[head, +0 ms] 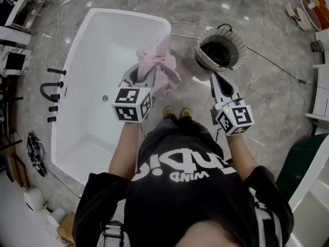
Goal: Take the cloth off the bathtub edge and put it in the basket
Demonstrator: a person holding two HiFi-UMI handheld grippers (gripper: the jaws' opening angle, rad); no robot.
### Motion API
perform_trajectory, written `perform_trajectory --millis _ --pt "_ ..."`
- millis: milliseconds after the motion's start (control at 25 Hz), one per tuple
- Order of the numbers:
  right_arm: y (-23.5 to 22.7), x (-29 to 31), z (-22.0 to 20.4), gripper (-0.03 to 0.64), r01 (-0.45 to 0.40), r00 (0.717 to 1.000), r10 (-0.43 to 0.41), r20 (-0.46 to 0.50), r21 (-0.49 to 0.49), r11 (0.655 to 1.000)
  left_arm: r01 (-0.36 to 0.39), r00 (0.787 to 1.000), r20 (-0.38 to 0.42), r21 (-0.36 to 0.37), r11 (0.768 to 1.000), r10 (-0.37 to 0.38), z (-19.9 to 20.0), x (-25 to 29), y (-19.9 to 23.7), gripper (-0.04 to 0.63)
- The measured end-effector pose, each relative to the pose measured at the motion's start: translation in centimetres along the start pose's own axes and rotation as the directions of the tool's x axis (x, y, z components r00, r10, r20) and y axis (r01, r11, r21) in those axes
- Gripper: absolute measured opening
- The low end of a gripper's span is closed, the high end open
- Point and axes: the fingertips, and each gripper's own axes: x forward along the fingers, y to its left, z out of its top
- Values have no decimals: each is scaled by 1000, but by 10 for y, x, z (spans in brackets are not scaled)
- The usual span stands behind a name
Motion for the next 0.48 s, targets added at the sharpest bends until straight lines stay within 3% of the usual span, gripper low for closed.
perform_trajectory --millis 240,480 --pt "-8 -27 28 11 72 994 -71 82 -6 997 92 983 151 77 993 -103 87 -16 -38 72" --pt "-13 -39 33 11 144 981 -143 128 8 990 175 966 170 125 977 -195 111 -9 -59 72"
